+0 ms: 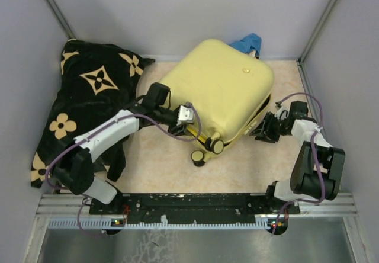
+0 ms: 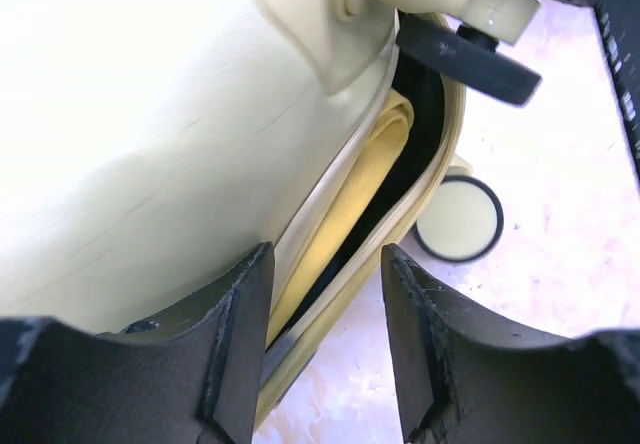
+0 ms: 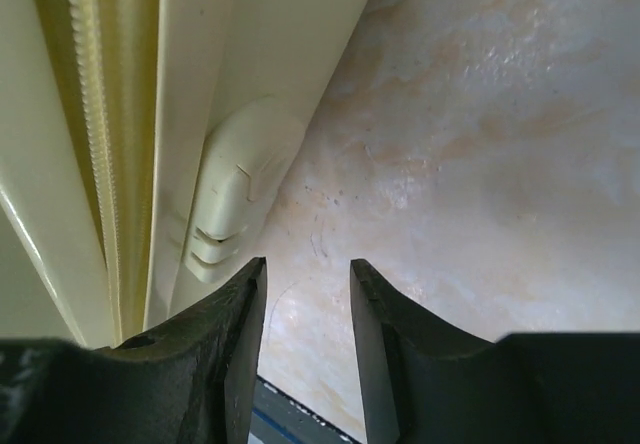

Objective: Pack the luggage

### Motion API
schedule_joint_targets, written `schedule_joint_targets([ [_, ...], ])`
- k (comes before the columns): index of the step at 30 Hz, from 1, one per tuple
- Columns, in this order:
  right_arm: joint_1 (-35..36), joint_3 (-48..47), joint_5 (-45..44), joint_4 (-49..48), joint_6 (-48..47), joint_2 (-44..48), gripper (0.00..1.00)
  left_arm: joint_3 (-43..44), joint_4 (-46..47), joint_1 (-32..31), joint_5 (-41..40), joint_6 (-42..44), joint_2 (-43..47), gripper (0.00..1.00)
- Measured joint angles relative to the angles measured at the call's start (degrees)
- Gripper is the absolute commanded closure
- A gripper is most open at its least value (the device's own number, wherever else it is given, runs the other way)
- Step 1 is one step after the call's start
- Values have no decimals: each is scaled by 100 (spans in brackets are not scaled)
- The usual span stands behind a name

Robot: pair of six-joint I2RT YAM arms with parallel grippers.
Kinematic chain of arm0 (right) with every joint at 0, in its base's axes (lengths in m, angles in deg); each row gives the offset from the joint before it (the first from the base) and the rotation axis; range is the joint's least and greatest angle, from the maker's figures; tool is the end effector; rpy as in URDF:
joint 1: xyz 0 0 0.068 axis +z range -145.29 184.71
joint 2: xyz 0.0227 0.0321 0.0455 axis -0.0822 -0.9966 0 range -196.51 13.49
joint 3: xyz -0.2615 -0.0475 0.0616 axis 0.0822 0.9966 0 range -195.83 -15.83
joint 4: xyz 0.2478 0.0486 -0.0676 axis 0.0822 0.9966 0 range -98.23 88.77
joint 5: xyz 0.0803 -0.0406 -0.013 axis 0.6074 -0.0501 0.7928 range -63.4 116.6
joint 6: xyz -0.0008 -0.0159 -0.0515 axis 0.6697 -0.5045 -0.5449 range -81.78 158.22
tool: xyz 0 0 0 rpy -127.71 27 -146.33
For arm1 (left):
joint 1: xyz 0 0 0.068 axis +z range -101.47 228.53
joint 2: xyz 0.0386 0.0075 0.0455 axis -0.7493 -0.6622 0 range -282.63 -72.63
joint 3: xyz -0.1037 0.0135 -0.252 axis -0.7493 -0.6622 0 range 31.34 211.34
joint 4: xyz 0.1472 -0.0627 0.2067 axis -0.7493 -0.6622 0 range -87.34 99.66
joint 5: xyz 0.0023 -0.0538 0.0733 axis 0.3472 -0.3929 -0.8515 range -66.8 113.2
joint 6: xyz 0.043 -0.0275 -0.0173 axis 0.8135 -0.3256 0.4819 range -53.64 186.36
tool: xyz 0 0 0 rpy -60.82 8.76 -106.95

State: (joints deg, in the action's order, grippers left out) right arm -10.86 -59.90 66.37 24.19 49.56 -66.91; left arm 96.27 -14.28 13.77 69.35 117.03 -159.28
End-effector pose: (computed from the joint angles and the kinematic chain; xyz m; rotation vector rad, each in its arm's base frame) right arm 0.2427 -0.0441 0.1826 0.4340 2.5733 0.9232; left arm 0.2509 -0.2054 0.2716 1.7418 1.3334 -0.7900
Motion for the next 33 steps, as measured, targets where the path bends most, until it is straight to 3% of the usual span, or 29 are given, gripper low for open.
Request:
schedule_joint_targets([
  [4,-4,-31,-35,-286,149,-170,64,319,-155,804,511,-328,291,44],
  [9,22,-94,-85,-776,466,-592,66,323,341,1980,654,-1012,831,44],
  [14,151,-407,-376,-1023,638,-1060,68,380,1025,2588,409,-1856,866,42],
  [20,249,-1126,-625,-1097,621,-1808,71,605,1497,3281,-291,-2522,293,43],
  [28,535,-2518,-772,-1279,474,-2870,71,619,1331,3449,-684,-2107,-199,47],
  [33,859,-3488,-807,-1545,323,-3512,71,546,922,3388,-693,-1333,-260,49],
])
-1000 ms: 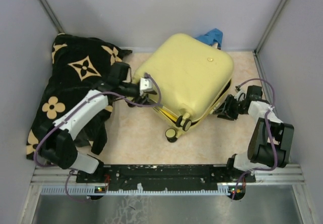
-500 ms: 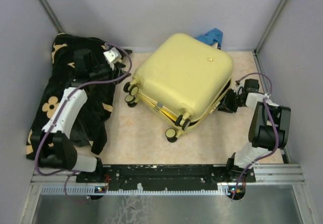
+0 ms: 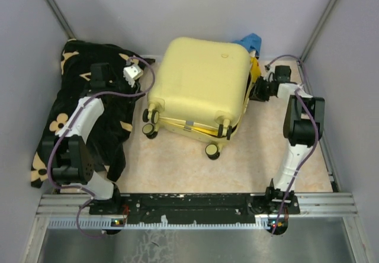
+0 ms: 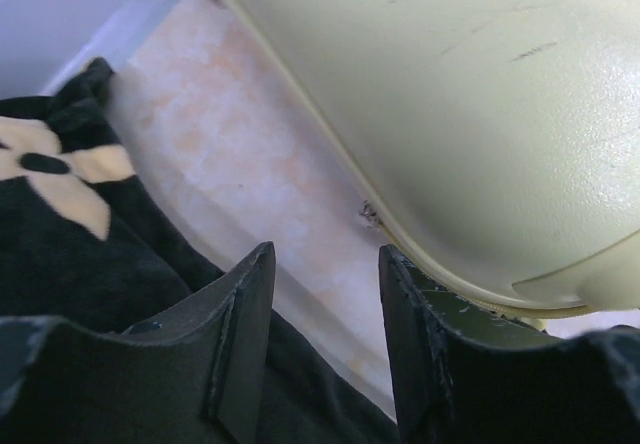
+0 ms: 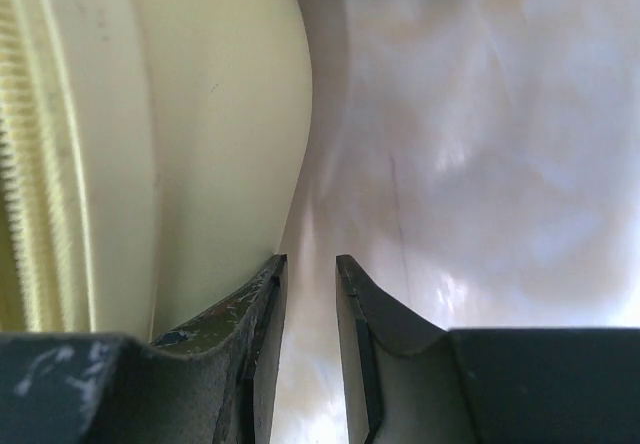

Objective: Pack the luggage

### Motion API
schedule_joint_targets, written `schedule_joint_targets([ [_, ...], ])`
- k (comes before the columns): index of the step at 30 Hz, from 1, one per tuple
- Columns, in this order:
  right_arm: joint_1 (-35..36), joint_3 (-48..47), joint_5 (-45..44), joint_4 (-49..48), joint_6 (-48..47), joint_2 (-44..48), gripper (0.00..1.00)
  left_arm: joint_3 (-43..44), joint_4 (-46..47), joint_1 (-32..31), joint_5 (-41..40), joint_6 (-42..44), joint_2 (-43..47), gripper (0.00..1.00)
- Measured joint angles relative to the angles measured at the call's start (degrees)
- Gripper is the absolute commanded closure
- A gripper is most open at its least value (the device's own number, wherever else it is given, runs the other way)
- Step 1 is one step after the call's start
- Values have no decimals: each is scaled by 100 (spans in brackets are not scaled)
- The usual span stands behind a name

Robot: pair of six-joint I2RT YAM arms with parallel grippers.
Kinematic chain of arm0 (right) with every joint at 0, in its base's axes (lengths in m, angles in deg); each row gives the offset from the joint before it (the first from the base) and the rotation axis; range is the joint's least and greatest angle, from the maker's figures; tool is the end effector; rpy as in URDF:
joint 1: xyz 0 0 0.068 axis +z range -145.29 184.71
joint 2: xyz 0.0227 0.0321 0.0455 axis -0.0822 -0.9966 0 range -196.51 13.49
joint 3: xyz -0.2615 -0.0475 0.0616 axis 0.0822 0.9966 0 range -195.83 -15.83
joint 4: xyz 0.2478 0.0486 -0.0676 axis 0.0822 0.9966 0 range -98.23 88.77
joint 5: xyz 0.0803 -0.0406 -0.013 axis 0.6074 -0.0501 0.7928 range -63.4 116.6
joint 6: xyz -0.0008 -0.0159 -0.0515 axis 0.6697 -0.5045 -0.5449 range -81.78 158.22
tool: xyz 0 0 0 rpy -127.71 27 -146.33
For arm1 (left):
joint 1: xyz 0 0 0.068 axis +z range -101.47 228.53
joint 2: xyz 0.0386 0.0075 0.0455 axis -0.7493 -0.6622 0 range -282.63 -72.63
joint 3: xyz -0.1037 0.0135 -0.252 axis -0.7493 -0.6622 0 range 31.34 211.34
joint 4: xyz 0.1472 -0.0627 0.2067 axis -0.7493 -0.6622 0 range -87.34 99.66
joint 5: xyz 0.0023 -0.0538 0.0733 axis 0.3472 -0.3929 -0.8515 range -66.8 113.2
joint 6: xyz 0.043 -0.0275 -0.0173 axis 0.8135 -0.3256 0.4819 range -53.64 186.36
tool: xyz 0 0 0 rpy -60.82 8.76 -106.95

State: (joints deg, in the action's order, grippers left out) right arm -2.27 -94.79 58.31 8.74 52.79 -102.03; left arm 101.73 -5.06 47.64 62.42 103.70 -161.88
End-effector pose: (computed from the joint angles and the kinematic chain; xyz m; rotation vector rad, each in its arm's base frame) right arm 0.4273 -0.0336 0.1702 0.2324 2.4454 0.7465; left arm 0.3519 -0.0280 0.2989 1.0132 1.7594 -0.3403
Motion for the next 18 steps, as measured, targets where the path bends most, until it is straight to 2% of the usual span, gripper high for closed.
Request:
schedule_joint_targets([
  [6,358,-1158,33,-363,-46,-774,70,-584,-509,-332,-153,704,234,49],
  [11,518,-1659,26,-730,-166,-1071,67,-1084,-555,-927,-446,767,807,49],
  [18,501,-2734,-50,-710,-717,-1364,44,-1311,-205,-2024,-173,-199,796,48],
])
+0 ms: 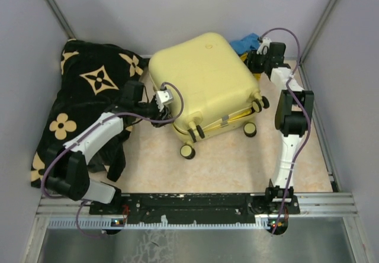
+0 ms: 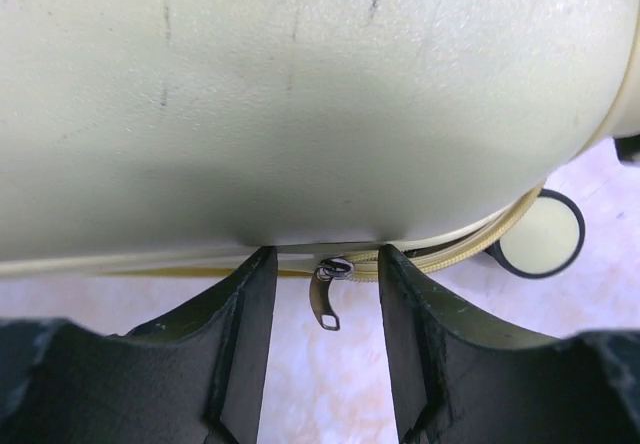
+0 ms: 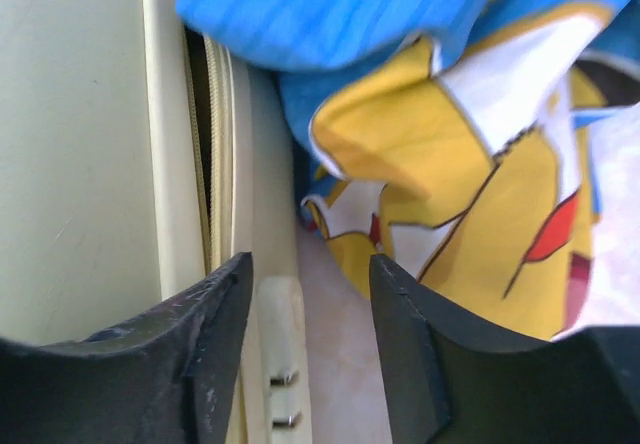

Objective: Pack the luggage

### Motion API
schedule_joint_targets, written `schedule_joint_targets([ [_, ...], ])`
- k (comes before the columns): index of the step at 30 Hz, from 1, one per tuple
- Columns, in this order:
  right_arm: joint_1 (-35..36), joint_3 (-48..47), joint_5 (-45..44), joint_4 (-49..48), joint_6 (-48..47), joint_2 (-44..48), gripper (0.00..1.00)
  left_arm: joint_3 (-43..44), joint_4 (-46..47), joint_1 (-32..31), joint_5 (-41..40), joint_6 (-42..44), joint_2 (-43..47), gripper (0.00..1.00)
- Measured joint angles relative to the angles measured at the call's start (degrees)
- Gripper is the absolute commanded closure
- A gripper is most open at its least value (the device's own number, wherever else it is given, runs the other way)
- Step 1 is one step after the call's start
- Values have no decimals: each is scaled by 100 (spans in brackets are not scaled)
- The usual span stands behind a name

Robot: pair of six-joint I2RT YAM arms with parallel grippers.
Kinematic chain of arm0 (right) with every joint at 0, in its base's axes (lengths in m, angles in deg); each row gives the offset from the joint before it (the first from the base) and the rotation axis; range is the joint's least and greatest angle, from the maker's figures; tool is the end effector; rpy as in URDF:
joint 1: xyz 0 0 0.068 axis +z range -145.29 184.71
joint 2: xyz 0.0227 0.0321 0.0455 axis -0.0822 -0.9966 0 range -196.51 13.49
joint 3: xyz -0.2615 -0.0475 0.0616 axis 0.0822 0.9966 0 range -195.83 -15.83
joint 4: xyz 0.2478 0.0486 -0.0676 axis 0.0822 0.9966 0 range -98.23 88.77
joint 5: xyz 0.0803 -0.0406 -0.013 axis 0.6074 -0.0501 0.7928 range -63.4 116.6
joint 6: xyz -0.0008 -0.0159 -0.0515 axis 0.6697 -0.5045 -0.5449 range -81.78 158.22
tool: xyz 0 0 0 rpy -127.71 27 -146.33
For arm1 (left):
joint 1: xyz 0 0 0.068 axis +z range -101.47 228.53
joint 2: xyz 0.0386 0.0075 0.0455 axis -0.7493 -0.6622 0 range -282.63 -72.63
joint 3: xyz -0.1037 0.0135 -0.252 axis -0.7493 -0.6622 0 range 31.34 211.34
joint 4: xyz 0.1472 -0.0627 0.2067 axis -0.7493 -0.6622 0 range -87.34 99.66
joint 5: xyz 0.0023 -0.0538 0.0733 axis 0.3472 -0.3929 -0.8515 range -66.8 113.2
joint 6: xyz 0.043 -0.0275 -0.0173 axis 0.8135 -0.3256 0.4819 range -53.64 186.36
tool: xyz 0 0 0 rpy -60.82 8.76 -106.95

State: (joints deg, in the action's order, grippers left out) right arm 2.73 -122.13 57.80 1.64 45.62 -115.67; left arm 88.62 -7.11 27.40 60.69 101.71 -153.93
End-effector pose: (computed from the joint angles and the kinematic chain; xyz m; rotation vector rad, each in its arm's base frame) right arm 0.5239 0.0002 0.2219 -0.1467 2.1093 0.6370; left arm 0.2772 -0.1304 0.2627 1.3122 1.7366 -0.6023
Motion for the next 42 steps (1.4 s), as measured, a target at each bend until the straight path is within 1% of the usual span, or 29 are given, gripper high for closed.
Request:
schedule_joint_targets([
  [4,-186,-553,22,260,-247,-122,30,203,291,-101,273,-708,-374,47],
  [5,-264,-669,70,380,-293,-120,24,278,291,-101,315,-796,-446,47],
  [7,-442,-918,173,651,-424,-120,17,424,286,-101,332,-922,-581,47],
  [9,-625,-1126,256,1014,-634,-85,13,483,306,-83,310,-964,-627,46],
  [13,-1014,-1176,291,2035,-1261,251,1,446,404,85,299,-984,-588,45],
  [14,-1084,-1174,286,2284,-1427,358,1,398,485,153,286,-986,-555,44],
  [17,-1268,-1067,260,3132,-2129,916,1,195,660,376,234,-984,-402,44],
  [20,-1237,-769,317,3882,-2730,1700,1,-20,748,522,162,-955,-251,43],
  [25,-1095,-184,420,4732,-3390,2798,1,-203,872,533,151,-968,-229,44],
  [29,-844,267,262,5060,-3591,3038,1,-181,1069,531,153,-1115,-393,44],
  [35,-129,1318,-636,4979,-3779,3042,1,-166,1202,531,157,-1357,-640,44],
  [37,52,1506,-896,4922,-3792,3042,7,-166,1244,531,157,-1443,-647,44],
  [42,232,1550,-1399,4712,-3807,3042,38,-197,1344,531,168,-1567,-629,44],
])
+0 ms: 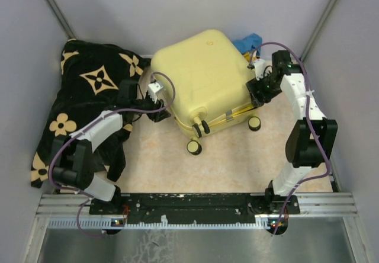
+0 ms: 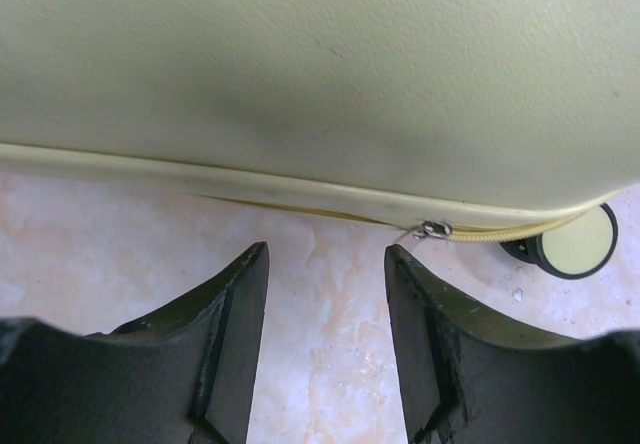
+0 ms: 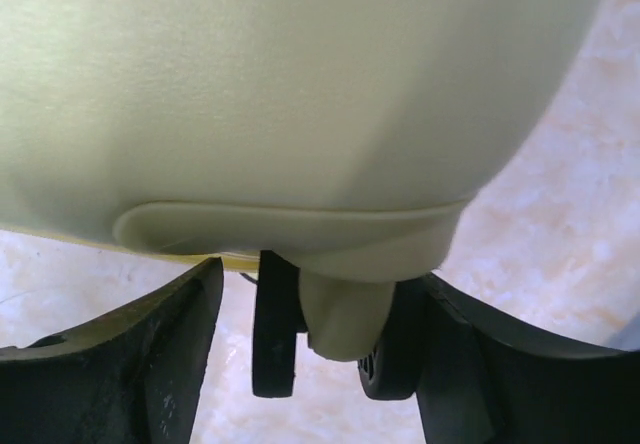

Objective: Pack the luggage

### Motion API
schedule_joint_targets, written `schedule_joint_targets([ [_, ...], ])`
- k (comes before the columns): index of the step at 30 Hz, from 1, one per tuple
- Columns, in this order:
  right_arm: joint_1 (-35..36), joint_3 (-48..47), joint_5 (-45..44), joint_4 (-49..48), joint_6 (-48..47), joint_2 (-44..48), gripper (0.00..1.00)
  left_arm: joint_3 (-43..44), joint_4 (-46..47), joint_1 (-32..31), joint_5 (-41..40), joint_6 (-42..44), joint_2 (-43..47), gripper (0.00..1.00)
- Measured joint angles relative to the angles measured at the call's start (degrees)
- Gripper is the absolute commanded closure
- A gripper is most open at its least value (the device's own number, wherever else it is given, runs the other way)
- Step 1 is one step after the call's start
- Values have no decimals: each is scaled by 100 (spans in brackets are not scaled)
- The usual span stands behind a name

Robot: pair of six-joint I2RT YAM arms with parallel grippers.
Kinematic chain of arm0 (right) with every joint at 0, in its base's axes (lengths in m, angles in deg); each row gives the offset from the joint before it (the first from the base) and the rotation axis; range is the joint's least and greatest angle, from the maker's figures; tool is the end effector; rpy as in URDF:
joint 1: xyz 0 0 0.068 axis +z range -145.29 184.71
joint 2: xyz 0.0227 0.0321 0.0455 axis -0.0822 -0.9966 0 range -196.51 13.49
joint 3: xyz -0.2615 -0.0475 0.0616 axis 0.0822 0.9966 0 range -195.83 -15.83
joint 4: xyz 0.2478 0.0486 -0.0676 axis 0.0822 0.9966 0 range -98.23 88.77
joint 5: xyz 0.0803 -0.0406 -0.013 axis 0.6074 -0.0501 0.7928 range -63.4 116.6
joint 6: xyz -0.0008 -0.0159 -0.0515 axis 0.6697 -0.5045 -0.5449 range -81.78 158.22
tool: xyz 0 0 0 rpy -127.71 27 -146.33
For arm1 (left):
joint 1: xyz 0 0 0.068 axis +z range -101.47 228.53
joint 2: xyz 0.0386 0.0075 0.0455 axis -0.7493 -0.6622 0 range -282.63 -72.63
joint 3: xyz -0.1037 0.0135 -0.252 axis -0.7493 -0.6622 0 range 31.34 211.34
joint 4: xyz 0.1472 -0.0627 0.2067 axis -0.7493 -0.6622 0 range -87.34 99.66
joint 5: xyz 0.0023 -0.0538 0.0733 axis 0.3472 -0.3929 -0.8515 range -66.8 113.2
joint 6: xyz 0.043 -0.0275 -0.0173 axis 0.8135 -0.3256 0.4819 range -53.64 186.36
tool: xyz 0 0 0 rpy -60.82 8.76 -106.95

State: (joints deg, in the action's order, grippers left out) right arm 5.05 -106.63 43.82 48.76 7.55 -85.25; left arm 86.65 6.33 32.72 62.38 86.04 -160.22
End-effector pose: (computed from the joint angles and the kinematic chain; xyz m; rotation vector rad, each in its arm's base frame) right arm 0.3567 0.0126 0.3022 -0.7896 2.5146 0.2318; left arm 0.3119 -0.1117 0.2380 0.9967 1.8660 -0.7040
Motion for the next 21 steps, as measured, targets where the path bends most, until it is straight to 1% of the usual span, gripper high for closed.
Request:
schedule_joint_targets([
  [3,15,-4,-273,-85,-9,2,55,-170,-2,24,-2,-79,153,44],
  [4,15,-9,-337,-94,-22,2,65,-247,-4,48,2,-105,232,44],
  [5,13,-11,-422,-107,-20,13,71,-317,-4,70,9,-136,308,44],
  [6,13,-20,-472,-111,-20,31,84,-417,0,101,33,-168,422,44],
  [8,24,-79,-529,-17,15,76,99,-597,-4,201,98,-184,625,44],
  [13,24,-295,-540,476,24,400,100,-1141,-35,549,332,79,1187,43],
  [16,26,-317,-492,656,116,697,100,-1303,-42,608,463,238,1303,42],
  [21,24,310,-472,363,278,1040,100,-1709,348,535,824,382,1268,43],
])
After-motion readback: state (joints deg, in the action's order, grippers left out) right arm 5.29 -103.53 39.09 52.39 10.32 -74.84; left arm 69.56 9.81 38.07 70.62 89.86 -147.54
